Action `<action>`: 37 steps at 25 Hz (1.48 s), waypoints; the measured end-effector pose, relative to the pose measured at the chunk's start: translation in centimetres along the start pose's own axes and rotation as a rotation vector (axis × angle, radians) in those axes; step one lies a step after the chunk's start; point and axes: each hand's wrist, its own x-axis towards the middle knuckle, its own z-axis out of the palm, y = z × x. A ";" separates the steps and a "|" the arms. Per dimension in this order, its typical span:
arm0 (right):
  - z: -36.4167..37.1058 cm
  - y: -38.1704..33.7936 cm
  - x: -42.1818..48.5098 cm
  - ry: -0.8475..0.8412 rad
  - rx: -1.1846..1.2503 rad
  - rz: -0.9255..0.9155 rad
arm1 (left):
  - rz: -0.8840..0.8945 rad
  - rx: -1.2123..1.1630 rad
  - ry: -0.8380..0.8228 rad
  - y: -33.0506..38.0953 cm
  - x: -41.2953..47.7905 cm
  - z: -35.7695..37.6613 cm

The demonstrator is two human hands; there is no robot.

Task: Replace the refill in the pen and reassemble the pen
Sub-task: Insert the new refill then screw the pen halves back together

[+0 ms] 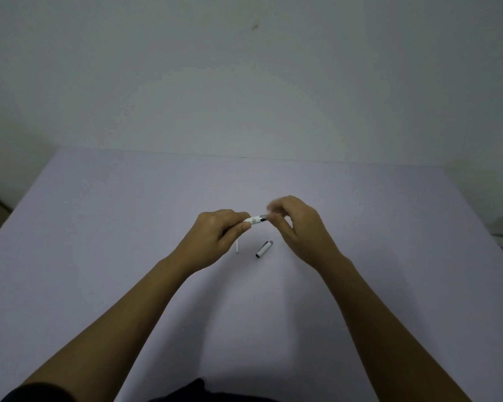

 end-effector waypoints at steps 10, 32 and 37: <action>-0.3 0.0 -0.2 -0.026 -0.152 -0.067 | -0.013 0.000 0.008 0.0 -0.1 0.2; -0.7 0.2 -0.4 -0.075 -0.178 -0.155 | 0.035 0.029 -0.019 0.5 0.1 0.0; -1.0 0.2 -0.5 0.030 -0.313 -0.296 | 0.021 0.028 -0.025 0.3 0.2 0.0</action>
